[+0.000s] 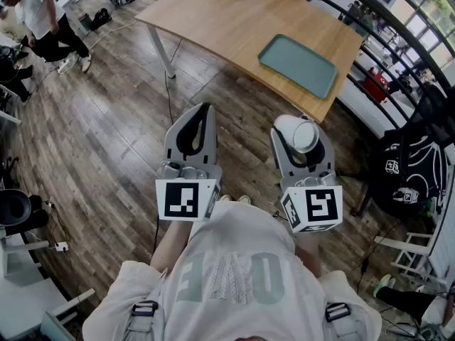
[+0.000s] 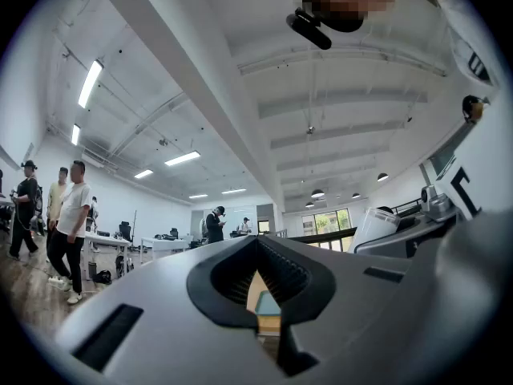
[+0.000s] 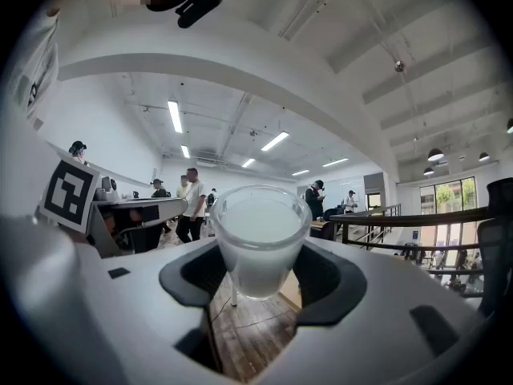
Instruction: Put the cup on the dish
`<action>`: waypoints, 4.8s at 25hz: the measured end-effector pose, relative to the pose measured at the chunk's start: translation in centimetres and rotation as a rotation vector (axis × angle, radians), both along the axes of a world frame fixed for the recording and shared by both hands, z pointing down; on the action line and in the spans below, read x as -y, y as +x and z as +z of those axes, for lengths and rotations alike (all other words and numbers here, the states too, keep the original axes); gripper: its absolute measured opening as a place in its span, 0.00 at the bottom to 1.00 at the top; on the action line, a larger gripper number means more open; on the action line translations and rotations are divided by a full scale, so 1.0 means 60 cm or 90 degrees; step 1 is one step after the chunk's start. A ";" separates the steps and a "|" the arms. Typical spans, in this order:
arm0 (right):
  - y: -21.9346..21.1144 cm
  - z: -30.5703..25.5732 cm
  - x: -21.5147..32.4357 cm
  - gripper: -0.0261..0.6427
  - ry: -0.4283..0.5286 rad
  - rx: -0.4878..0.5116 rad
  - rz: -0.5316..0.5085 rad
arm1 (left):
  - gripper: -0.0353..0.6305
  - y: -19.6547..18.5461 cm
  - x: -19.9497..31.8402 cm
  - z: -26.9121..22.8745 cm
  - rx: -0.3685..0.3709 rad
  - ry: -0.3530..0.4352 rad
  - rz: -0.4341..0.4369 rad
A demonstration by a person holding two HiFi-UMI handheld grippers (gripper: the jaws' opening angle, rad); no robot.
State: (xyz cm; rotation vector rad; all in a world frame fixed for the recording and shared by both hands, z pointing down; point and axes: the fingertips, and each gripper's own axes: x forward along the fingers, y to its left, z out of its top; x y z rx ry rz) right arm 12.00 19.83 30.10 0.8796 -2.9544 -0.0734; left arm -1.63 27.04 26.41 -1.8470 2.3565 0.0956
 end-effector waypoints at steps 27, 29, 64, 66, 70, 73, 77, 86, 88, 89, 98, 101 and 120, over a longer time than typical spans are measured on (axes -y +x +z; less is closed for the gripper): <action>0.020 0.059 0.143 0.43 -0.010 -0.008 -0.028 | 0.07 -0.056 0.132 0.043 0.009 0.000 -0.056; 0.003 0.056 0.161 0.43 0.002 -0.008 -0.023 | 0.07 -0.073 0.152 0.043 0.006 0.012 -0.051; -0.411 -0.005 0.654 0.43 -0.005 -0.045 0.034 | 0.07 -0.423 0.717 0.028 -0.037 -0.015 0.086; -0.414 -0.001 0.661 0.43 -0.008 -0.048 0.024 | 0.07 -0.420 0.722 0.033 -0.042 -0.019 0.083; -0.424 0.001 0.669 0.43 -0.008 -0.050 0.004 | 0.07 -0.414 0.735 0.038 -0.042 -0.032 0.073; -0.433 0.004 0.677 0.43 -0.007 -0.053 -0.004 | 0.07 -0.405 0.748 0.038 -0.034 -0.038 0.081; -0.419 0.016 0.707 0.43 -0.007 -0.062 0.020 | 0.07 -0.375 0.778 0.042 -0.025 -0.039 0.115; -0.259 0.120 0.817 0.43 -0.099 -0.118 0.166 | 0.07 -0.290 0.857 0.072 0.000 -0.038 0.180; -0.223 0.143 0.838 0.43 -0.120 -0.124 0.200 | 0.07 -0.271 0.877 0.086 -0.006 -0.046 0.197; -0.205 0.155 0.848 0.43 -0.128 -0.131 0.216 | 0.07 -0.260 0.887 0.094 -0.007 -0.055 0.206; -0.058 0.323 0.926 0.43 -0.242 -0.167 0.346 | 0.07 -0.163 0.923 0.126 -0.011 -0.098 0.279; -0.030 0.383 0.942 0.43 -0.275 -0.186 0.378 | 0.07 -0.138 0.927 0.129 -0.004 -0.104 0.299; 0.038 0.510 0.962 0.43 -0.364 -0.236 0.489 | 0.07 -0.113 0.931 0.142 -0.020 -0.138 0.312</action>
